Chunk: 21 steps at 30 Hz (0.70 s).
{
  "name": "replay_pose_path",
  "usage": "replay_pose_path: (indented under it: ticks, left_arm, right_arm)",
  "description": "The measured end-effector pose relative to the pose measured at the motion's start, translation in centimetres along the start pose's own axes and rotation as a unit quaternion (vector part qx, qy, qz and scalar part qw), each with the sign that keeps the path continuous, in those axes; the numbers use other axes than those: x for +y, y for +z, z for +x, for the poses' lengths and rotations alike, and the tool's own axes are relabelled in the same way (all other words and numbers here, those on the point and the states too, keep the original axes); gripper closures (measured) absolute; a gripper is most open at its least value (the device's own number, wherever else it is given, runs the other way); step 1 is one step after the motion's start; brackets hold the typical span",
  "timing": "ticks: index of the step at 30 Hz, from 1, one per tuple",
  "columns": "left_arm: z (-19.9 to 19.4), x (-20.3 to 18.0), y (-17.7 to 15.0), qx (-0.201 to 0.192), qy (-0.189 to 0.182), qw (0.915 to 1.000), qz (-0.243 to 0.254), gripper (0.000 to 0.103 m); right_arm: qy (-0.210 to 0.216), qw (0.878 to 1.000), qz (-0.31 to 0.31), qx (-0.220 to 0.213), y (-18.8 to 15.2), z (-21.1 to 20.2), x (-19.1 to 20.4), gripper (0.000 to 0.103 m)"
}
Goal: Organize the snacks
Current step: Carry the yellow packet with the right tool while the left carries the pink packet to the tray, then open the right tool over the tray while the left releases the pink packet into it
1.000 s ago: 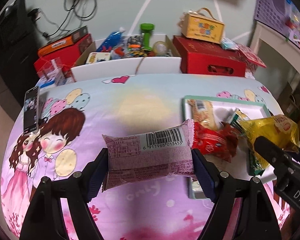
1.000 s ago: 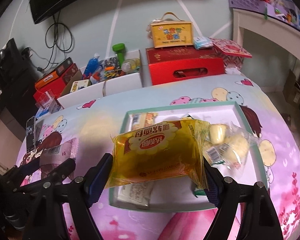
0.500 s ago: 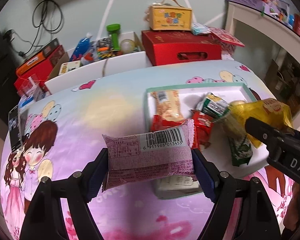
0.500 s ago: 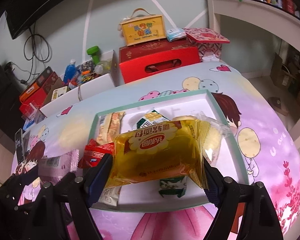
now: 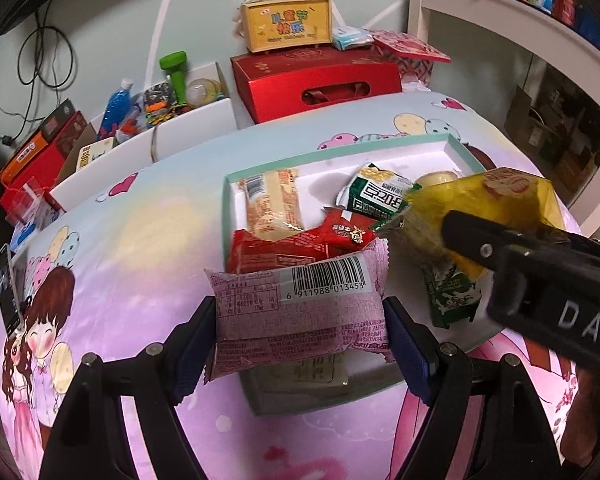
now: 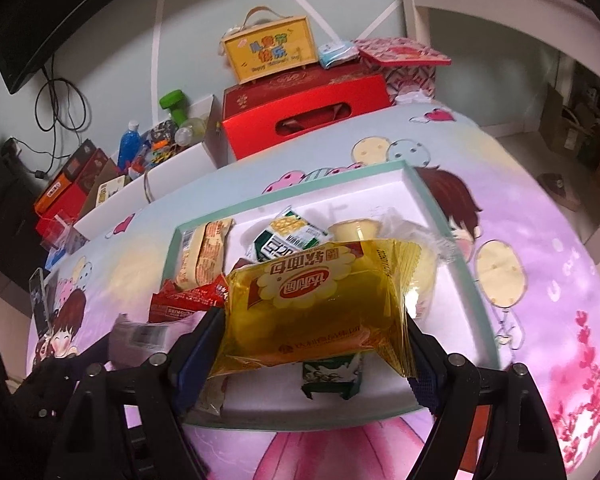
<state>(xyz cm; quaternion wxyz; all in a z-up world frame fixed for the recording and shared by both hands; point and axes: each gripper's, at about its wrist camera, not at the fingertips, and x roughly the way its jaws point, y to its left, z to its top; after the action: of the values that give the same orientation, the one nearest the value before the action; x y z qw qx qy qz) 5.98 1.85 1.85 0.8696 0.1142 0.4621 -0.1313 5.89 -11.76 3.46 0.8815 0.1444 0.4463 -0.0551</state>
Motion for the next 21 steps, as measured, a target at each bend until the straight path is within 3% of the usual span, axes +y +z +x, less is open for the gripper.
replay_pose_path:
  ticks: [21]
  left_arm:
    - [2.0, -0.6, 1.3, -0.027, 0.013, 0.9993, 0.020, 0.020]
  right_arm:
    - [-0.009, 1.000, -0.019, 0.018, 0.3, 2.8, 0.8, 0.017]
